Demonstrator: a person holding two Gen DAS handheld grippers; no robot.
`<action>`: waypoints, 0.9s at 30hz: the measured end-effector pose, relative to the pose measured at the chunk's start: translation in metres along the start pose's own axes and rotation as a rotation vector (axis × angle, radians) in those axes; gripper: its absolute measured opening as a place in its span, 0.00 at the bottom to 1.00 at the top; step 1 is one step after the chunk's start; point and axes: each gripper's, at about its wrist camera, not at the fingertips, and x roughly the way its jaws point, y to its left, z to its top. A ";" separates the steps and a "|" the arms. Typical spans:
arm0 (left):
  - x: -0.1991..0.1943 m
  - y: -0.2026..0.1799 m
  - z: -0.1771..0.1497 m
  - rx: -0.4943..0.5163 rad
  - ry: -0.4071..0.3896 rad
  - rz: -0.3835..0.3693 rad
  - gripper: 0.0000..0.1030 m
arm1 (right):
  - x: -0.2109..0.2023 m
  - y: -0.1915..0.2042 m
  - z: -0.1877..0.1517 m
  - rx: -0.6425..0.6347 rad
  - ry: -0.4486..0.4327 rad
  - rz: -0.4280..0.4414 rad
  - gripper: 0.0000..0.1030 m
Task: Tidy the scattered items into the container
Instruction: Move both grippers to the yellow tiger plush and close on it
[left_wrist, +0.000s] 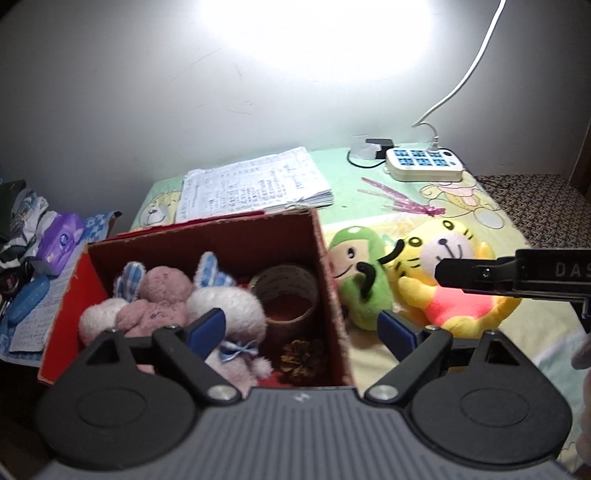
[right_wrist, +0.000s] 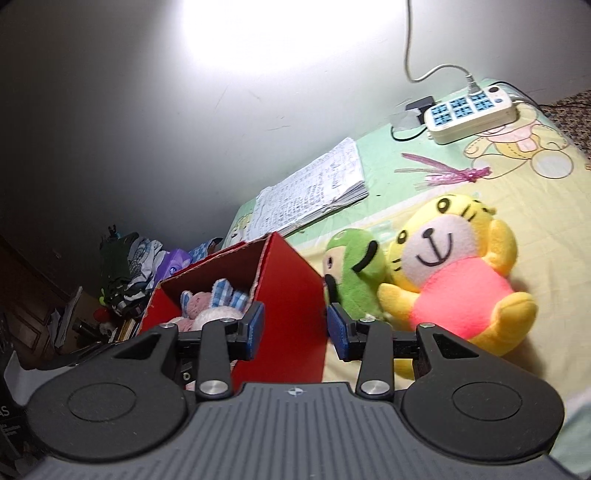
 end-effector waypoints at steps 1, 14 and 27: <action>0.000 -0.008 0.002 0.006 -0.008 -0.021 0.88 | -0.005 -0.009 0.001 0.015 -0.008 -0.008 0.40; 0.066 -0.098 0.013 -0.008 0.084 -0.282 0.87 | -0.034 -0.106 0.013 0.170 -0.067 -0.128 0.48; 0.141 -0.103 0.015 -0.118 0.234 -0.367 0.87 | 0.011 -0.163 0.017 0.308 0.001 -0.045 0.53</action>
